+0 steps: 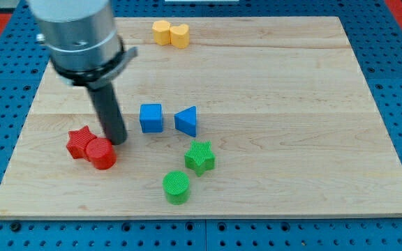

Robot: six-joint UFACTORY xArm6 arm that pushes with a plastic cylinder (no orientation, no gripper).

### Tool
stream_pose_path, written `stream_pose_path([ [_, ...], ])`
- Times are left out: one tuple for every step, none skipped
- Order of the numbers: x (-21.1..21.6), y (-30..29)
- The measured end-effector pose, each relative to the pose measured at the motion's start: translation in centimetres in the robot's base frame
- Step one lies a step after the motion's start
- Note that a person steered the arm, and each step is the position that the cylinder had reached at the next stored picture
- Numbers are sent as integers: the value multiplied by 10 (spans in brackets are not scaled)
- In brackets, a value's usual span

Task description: Push the blue triangle to the center right side of the board

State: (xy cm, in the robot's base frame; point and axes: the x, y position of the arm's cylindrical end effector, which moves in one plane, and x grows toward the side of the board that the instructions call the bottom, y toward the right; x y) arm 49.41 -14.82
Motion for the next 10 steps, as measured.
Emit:
stream_pose_path([
  [-12, -8],
  [-11, -8],
  [4, -8],
  [0, -6],
  [-20, 2],
  [-27, 63],
  [-27, 131],
  [-28, 189],
  [-33, 237],
  [-44, 286],
])
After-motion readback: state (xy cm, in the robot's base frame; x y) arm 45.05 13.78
